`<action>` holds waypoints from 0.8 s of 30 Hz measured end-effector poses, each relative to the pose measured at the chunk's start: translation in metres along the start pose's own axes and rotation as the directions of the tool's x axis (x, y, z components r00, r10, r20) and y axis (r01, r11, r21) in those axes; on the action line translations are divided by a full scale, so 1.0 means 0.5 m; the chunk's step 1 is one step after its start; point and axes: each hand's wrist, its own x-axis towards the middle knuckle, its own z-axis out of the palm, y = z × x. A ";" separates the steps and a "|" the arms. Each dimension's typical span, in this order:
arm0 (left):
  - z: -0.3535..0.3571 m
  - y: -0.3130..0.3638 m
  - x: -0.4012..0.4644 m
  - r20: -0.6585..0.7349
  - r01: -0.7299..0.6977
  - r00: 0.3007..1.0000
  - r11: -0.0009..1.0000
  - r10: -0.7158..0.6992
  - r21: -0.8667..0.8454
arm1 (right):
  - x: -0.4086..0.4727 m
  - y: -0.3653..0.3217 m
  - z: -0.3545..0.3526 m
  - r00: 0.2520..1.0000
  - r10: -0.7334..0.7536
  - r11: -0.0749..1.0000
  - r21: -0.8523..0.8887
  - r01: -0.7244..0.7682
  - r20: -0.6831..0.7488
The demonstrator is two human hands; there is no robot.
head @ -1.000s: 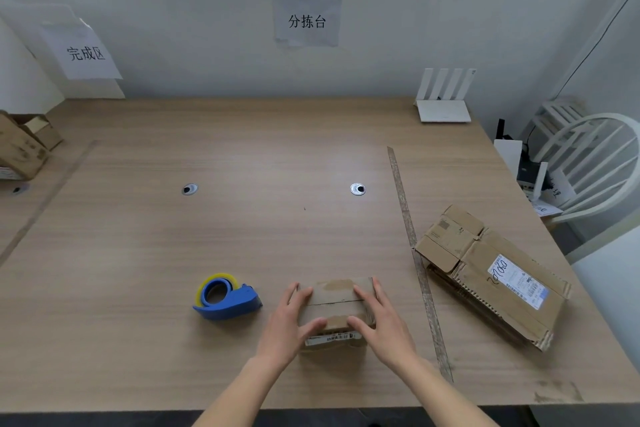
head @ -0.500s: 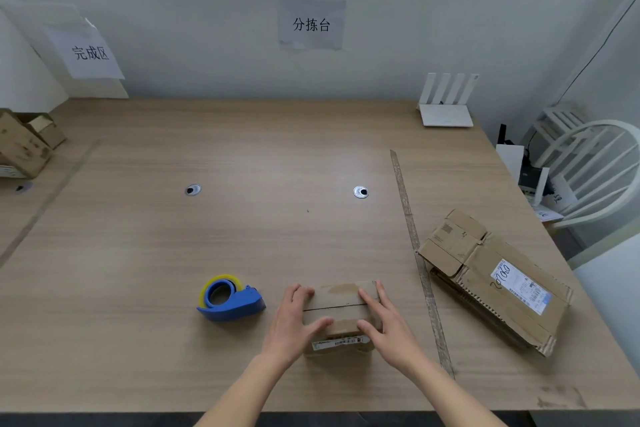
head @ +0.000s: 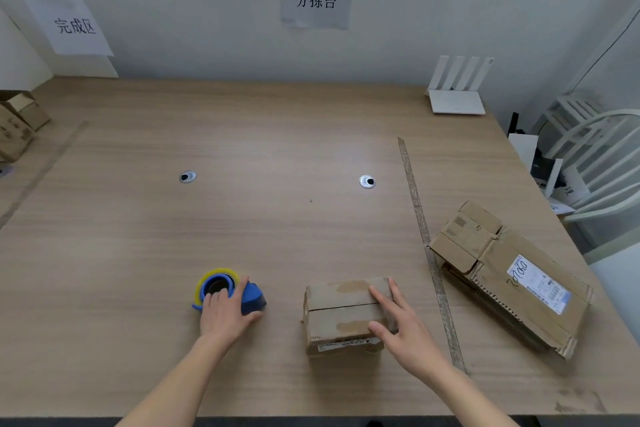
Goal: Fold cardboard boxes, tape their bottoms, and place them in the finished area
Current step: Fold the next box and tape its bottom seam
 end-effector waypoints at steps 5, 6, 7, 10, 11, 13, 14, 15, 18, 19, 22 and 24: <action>0.004 -0.022 0.008 0.043 -0.018 0.999 0.978 0.028 -0.210 | 0.003 -0.004 -0.002 1.000 0.004 1.000 -0.022 -0.004 -0.005; -0.006 -0.025 0.002 0.050 -0.034 0.997 0.954 0.051 -0.299 | 0.002 -0.009 -0.003 1.000 0.017 1.000 -0.026 -0.017 0.001; -0.018 -0.027 -0.006 0.050 -0.051 0.996 0.922 0.076 -0.383 | 0.001 -0.012 -0.003 1.000 0.027 0.999 -0.032 -0.027 0.009; -0.098 -0.022 -0.034 0.036 -0.101 0.989 0.839 0.141 -0.535 | -0.001 -0.025 -0.011 0.998 0.050 0.997 -0.059 -0.049 0.023; -0.136 -0.013 -0.046 0.035 -0.124 0.984 0.814 0.174 -0.568 | -0.001 -0.032 -0.015 0.998 0.052 0.996 -0.071 -0.051 0.019; -0.211 0.016 -0.075 0.047 -0.186 0.963 0.777 0.267 -0.601 | -0.001 -0.045 -0.021 0.999 0.049 0.992 -0.115 -0.048 0.001; -0.245 0.036 -0.092 0.062 -0.219 0.948 0.780 0.313 -0.587 | -0.001 -0.053 -0.024 0.999 0.049 0.986 -0.157 -0.050 -0.013; -0.276 0.061 -0.108 0.083 -0.249 0.933 0.794 0.350 -0.555 | -0.001 -0.060 -0.028 0.999 0.045 0.973 -0.225 -0.050 -0.029; -0.328 0.146 -0.147 0.144 -0.341 0.887 0.832 0.439 -0.438 | 0.003 -0.078 -0.031 0.998 0.019 0.934 -0.356 -0.037 -0.054; -0.332 0.175 -0.155 0.164 -0.361 0.875 0.840 0.455 -0.405 | 0.005 -0.082 -0.028 0.999 0.037 0.947 -0.317 -0.046 -0.033; -0.316 0.234 -0.167 0.211 -0.361 0.872 0.872 0.441 -0.331 | 0.011 -0.079 -0.020 0.995 0.088 0.981 -0.177 -0.080 0.039; -0.305 0.250 -0.166 0.210 -0.349 0.886 0.893 0.413 -0.284 | 0.010 -0.069 -0.025 0.996 0.071 0.990 -0.124 -0.064 0.053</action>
